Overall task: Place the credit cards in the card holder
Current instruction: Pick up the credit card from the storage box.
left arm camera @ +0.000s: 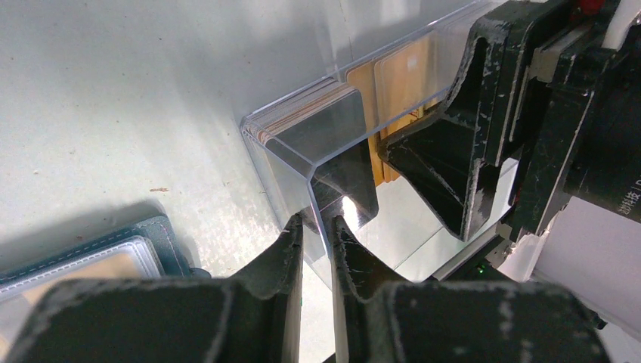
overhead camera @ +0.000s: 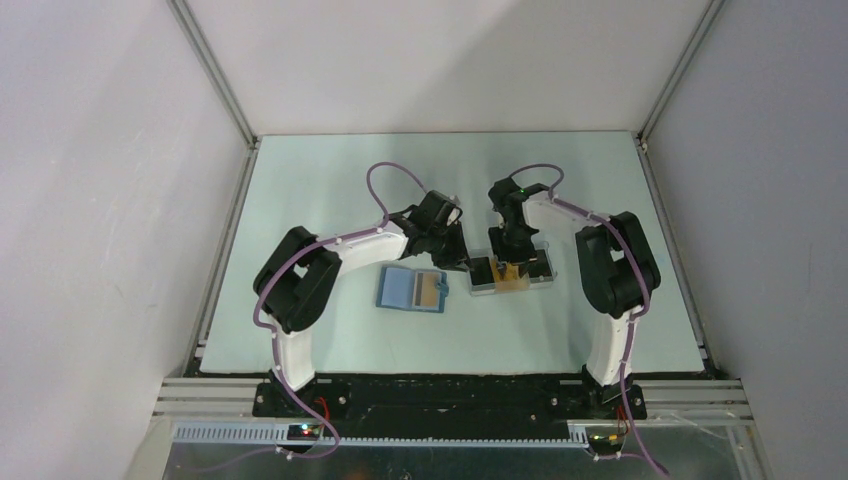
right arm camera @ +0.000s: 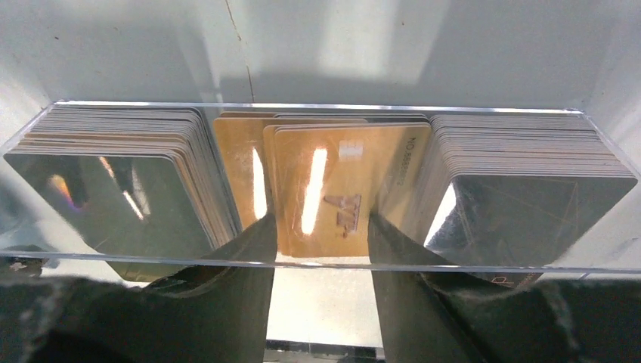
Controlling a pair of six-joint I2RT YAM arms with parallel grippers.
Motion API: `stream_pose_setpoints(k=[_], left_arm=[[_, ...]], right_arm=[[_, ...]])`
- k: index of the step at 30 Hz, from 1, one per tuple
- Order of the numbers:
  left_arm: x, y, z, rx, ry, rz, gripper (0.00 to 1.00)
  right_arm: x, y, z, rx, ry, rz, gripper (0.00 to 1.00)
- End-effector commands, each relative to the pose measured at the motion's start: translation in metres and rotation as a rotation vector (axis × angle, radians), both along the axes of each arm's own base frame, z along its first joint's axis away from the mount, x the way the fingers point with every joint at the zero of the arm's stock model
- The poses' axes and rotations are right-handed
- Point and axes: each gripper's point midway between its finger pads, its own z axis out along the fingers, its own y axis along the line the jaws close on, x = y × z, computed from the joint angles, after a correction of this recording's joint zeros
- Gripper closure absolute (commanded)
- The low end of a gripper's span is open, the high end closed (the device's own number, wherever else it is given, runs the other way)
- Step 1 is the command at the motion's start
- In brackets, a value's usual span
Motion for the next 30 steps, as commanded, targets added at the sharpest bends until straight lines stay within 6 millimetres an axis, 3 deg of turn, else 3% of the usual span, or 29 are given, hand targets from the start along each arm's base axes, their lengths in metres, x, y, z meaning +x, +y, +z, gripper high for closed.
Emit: stream_pose_setpoints(k=[1, 8, 15, 22, 30], left_arm=[[-0.003, 0.003, -0.017, 0.049, 0.011, -0.031, 0.95], [-0.004, 0.003, -0.017, 0.050, 0.011, -0.034, 0.95], [-0.004, 0.003, -0.018, 0.050, 0.015, -0.034, 0.95], [-0.004, 0.003, -0.018, 0.049, 0.016, -0.036, 0.95], [-0.005, 0.003, -0.019, 0.050, 0.018, -0.039, 0.95]], right_arm=[[-0.004, -0.006, -0.001, -0.006, 0.006, 0.018, 0.45], [-0.004, -0.006, -0.001, 0.008, 0.013, 0.016, 0.34], [0.001, -0.001, 0.012, 0.079, -0.013, -0.001, 0.25], [0.000, -0.021, -0.007, -0.007, 0.025, -0.036, 0.28], [-0.005, -0.022, -0.018, -0.010, 0.064, -0.046, 0.45]])
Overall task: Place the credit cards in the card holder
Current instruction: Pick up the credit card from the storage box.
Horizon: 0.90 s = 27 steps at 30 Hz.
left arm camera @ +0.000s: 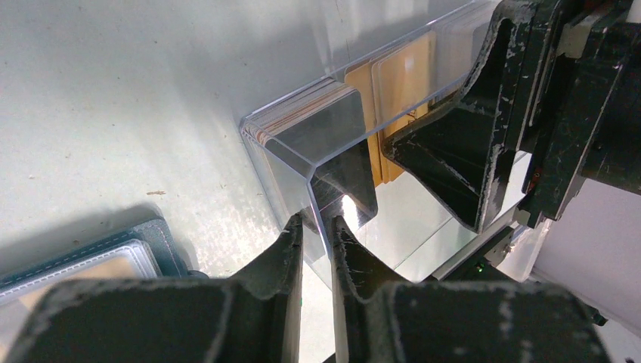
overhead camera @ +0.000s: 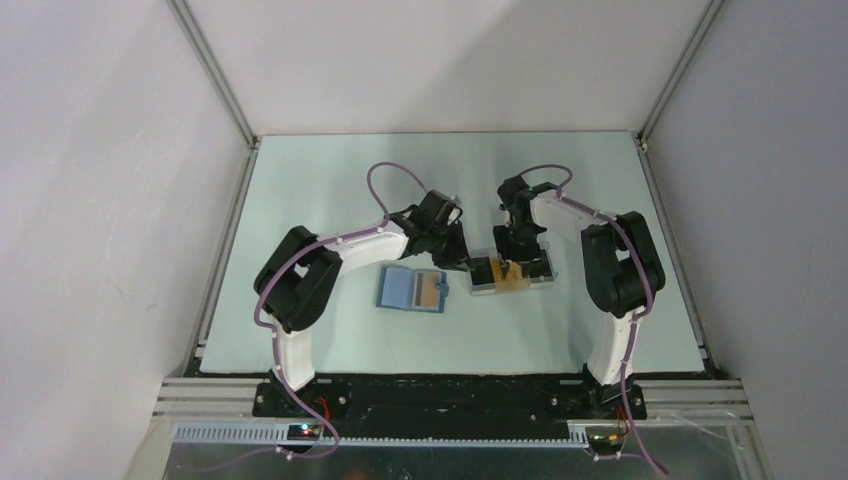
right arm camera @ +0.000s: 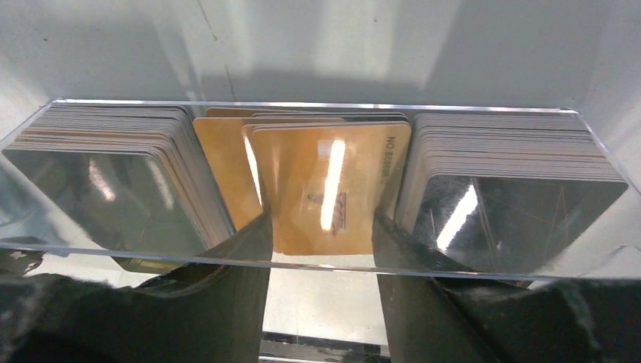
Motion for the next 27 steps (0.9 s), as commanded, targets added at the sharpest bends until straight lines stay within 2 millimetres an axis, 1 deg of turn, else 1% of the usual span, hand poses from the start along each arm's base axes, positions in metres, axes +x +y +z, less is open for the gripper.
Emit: stream_pose_setpoints(k=[1, 2, 4, 9, 12, 14, 17, 19, 23, 24, 27], left_arm=[[-0.005, 0.004, -0.019, 0.055, 0.017, -0.033, 0.95], [-0.005, 0.004, -0.019, 0.055, 0.017, -0.033, 0.95], [-0.006, 0.004, -0.020, 0.057, 0.019, -0.033, 0.95], [-0.005, 0.004, -0.019, 0.055, 0.017, -0.033, 0.95], [-0.005, 0.004, -0.020, 0.056, 0.020, -0.033, 0.95], [-0.005, 0.004, -0.021, 0.056, 0.021, -0.033, 0.95], [-0.006, 0.004, -0.021, 0.056, 0.022, -0.034, 0.95], [-0.006, 0.004, -0.021, 0.056, 0.022, -0.035, 0.95], [-0.006, 0.004, -0.021, 0.058, 0.020, -0.036, 0.96], [-0.005, 0.004, -0.021, 0.057, 0.021, -0.036, 0.95], [-0.006, 0.004, -0.022, 0.059, 0.022, -0.038, 0.95]], right_arm=[[-0.005, -0.017, -0.019, -0.069, 0.042, -0.014, 0.47], [-0.005, -0.018, -0.019, -0.075, 0.042, -0.014, 0.51], [-0.005, -0.021, -0.019, -0.092, 0.040, -0.012, 0.54], [-0.001, -0.031, -0.016, -0.175, -0.005, 0.000, 0.60], [0.001, -0.027, -0.011, -0.170, -0.029, 0.012, 0.57], [0.000, -0.015, -0.008, -0.105, -0.026, 0.020, 0.53], [0.001, -0.010, -0.006, -0.081, -0.032, 0.022, 0.44], [-0.002, -0.007, -0.011, -0.065, -0.011, 0.027, 0.41], [-0.007, -0.009, -0.022, -0.082, 0.030, 0.030, 0.39], [-0.008, -0.010, -0.025, -0.088, 0.039, 0.029, 0.40], [-0.009, -0.009, -0.025, -0.086, 0.042, 0.027, 0.44]])
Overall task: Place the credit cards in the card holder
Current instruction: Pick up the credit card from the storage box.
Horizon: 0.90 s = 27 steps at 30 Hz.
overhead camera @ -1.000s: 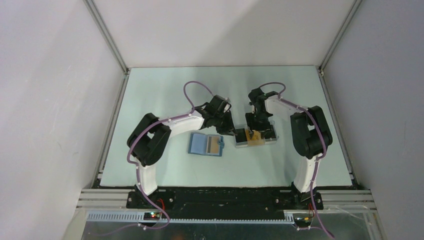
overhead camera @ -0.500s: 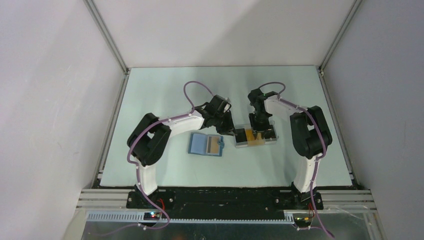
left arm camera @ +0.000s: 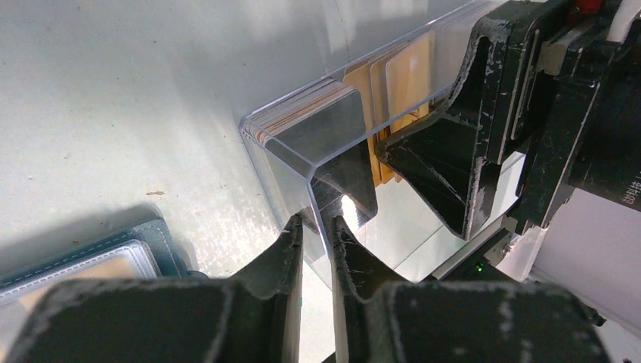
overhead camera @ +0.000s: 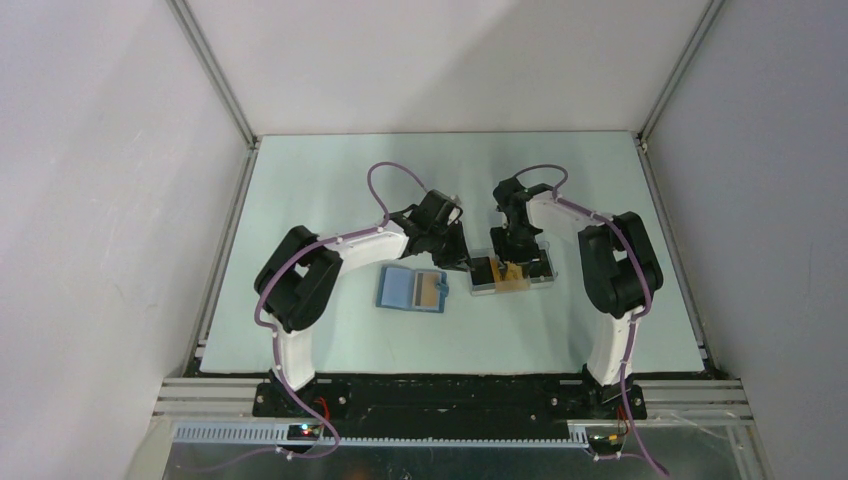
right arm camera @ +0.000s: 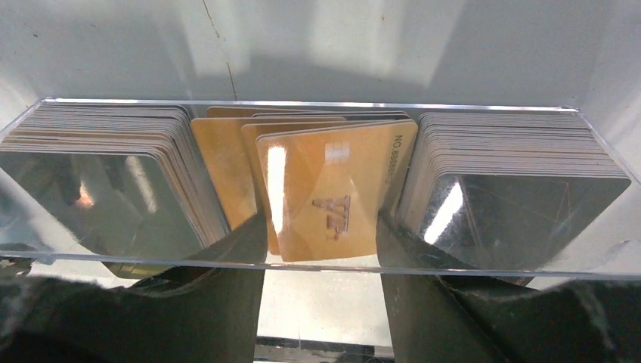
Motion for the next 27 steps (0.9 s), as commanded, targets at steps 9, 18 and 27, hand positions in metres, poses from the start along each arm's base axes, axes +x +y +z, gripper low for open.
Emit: stream_pose_setpoints(k=[9, 18, 27], left_arm=[[-0.006, 0.004, -0.021, 0.057, 0.017, -0.039, 0.95], [-0.006, 0.004, -0.023, 0.060, 0.021, -0.039, 0.96], [-0.006, 0.005, -0.025, 0.063, 0.026, -0.036, 0.96]], right_arm=[[-0.003, -0.013, -0.005, -0.032, 0.008, -0.010, 0.57], [0.002, -0.022, 0.006, -0.085, -0.039, -0.006, 0.59], [0.012, -0.027, 0.031, -0.175, -0.160, 0.021, 0.56]])
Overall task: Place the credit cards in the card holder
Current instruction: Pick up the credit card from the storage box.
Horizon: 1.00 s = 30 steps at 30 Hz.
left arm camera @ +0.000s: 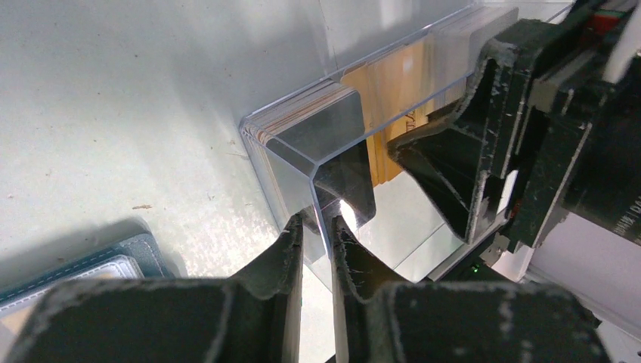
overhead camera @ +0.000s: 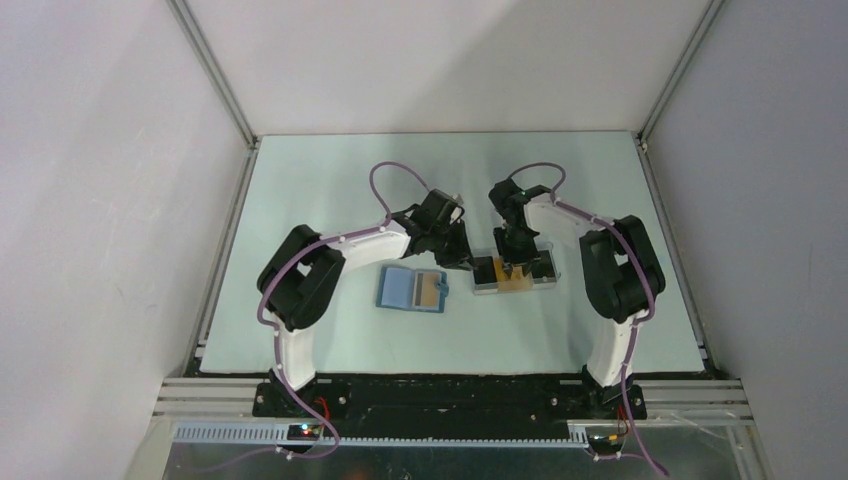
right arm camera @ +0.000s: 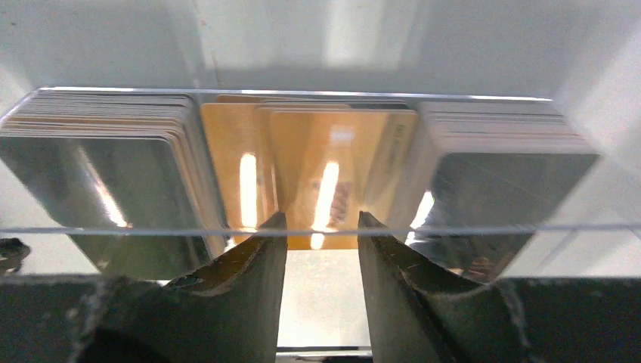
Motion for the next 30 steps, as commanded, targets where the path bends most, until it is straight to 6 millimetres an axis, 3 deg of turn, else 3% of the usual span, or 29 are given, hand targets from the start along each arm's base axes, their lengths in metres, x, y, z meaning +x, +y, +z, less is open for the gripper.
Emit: stream_pose_setpoints(k=[1, 7, 12, 20, 30], left_arm=[[-0.009, 0.010, -0.026, 0.081, 0.032, -0.027, 0.96], [-0.009, 0.011, -0.027, 0.084, 0.034, -0.019, 0.96], [-0.008, 0.011, -0.026, 0.083, 0.032, -0.018, 0.96], [-0.009, 0.011, -0.028, 0.087, 0.035, -0.019, 0.96], [-0.010, 0.012, -0.029, 0.089, 0.037, -0.019, 0.96]], right_arm=[[0.012, -0.020, 0.029, -0.119, -0.130, 0.012, 0.55], [0.019, -0.019, 0.053, -0.120, -0.191, 0.009, 0.53], [0.018, -0.012, 0.053, -0.072, -0.172, 0.012, 0.49], [0.017, 0.011, 0.032, 0.019, -0.103, 0.036, 0.41], [0.012, 0.005, -0.006, -0.069, -0.028, 0.047, 0.40]])
